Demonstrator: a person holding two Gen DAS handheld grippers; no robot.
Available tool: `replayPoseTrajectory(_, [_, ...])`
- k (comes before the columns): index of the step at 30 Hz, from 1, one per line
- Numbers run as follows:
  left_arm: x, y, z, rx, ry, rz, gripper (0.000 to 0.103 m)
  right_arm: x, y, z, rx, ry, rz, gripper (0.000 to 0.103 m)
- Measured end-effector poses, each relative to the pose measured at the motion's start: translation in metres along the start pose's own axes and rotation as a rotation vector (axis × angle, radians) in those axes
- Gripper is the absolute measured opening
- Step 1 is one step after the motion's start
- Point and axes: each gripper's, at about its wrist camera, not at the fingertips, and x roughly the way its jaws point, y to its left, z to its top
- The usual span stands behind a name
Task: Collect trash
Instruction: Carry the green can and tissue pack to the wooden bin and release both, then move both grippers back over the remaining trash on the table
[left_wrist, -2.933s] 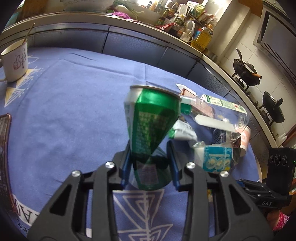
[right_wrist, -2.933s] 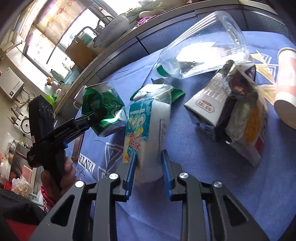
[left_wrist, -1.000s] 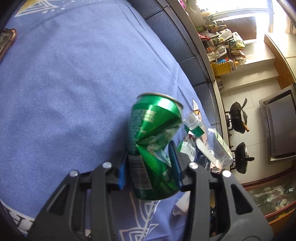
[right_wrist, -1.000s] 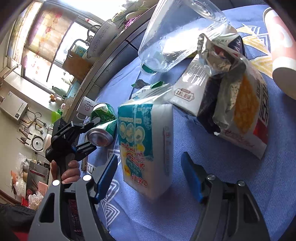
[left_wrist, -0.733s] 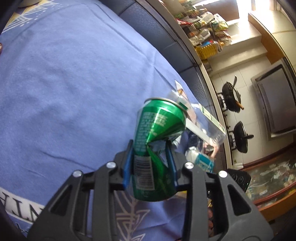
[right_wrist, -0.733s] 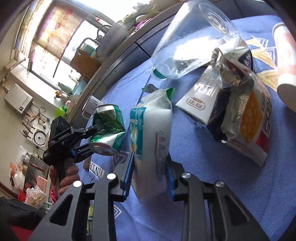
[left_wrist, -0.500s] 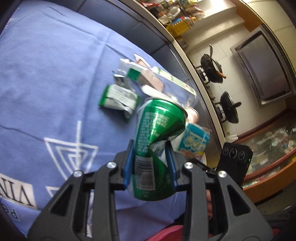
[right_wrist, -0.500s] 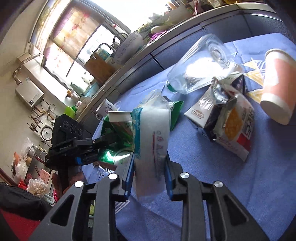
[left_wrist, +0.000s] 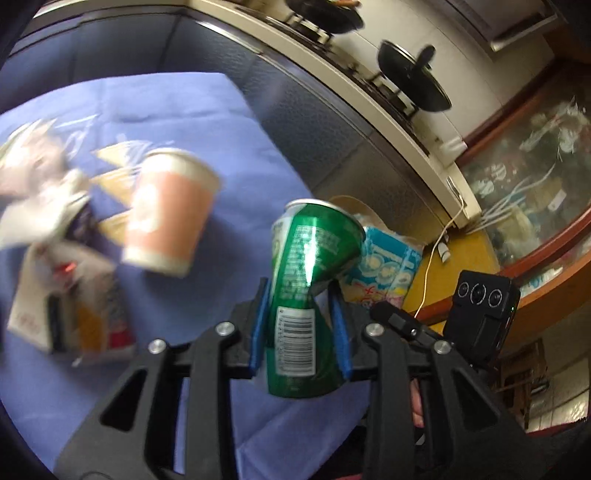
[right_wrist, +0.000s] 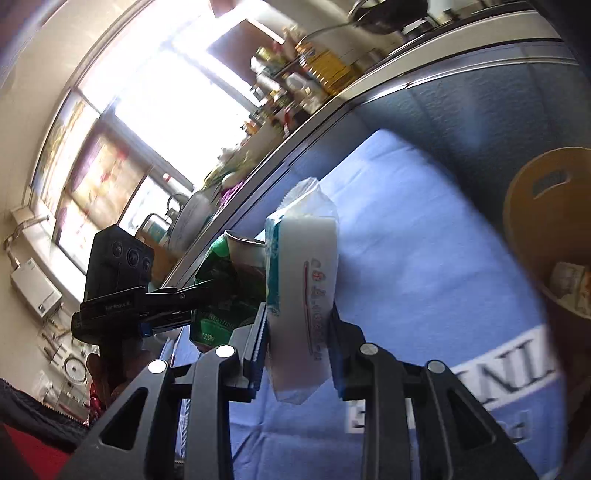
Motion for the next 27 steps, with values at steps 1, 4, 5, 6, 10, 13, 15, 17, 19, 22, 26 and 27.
replayPoseTrajectory(1, [0.019,-0.016,0.01,0.035,0.015,-0.008,0.029,-0.014,-0.013,0.005,0.019,-0.041,-0.027,0.028])
replayPoseTrajectory(4, [0.078,-0.06,0.035,0.114,0.063,-0.037,0.029,-0.051,-0.053,0.017,0.066,-0.139,-0.124,0.029])
replayPoseTrajectory(5, [0.097,-0.073,0.042,0.135,0.077,-0.039,0.029,-0.06,-0.066,0.021,0.076,-0.158,-0.163,0.029])
replayPoseTrajectory(6, [0.115,-0.085,0.047,0.152,0.088,-0.036,0.029,-0.067,-0.077,0.024,0.08,-0.175,-0.216,0.029])
replayPoseTrajectory(10, [0.176,-0.113,0.055,0.201,0.132,0.009,0.029,-0.082,-0.121,0.027,0.102,-0.197,-0.356,0.031])
replayPoseTrajectory(13, [0.204,-0.121,0.054,0.233,0.146,0.089,0.03,-0.081,-0.142,0.024,0.136,-0.188,-0.413,0.048])
replayPoseTrajectory(15, [0.218,-0.124,0.054,0.247,0.16,0.137,0.042,-0.083,-0.149,0.019,0.154,-0.211,-0.441,0.073])
replayPoseTrajectory(17, [0.218,-0.12,0.053,0.248,0.155,0.175,0.049,-0.086,-0.15,0.017,0.158,-0.242,-0.441,0.075])
replayPoseTrajectory(19, [0.212,-0.12,0.052,0.24,0.142,0.171,0.049,-0.094,-0.149,0.014,0.16,-0.272,-0.433,0.075])
replayPoseTrajectory(22, [0.188,-0.12,0.048,0.242,0.102,0.161,0.049,-0.102,-0.145,0.013,0.167,-0.308,-0.405,0.075])
replayPoseTrajectory(26, [0.146,-0.121,0.031,0.289,0.007,0.175,0.049,-0.093,-0.125,0.019,0.14,-0.296,-0.344,0.075])
replayPoseTrajectory(27, [0.135,-0.119,0.025,0.306,-0.015,0.191,0.049,-0.089,-0.119,0.019,0.13,-0.286,-0.324,0.075])
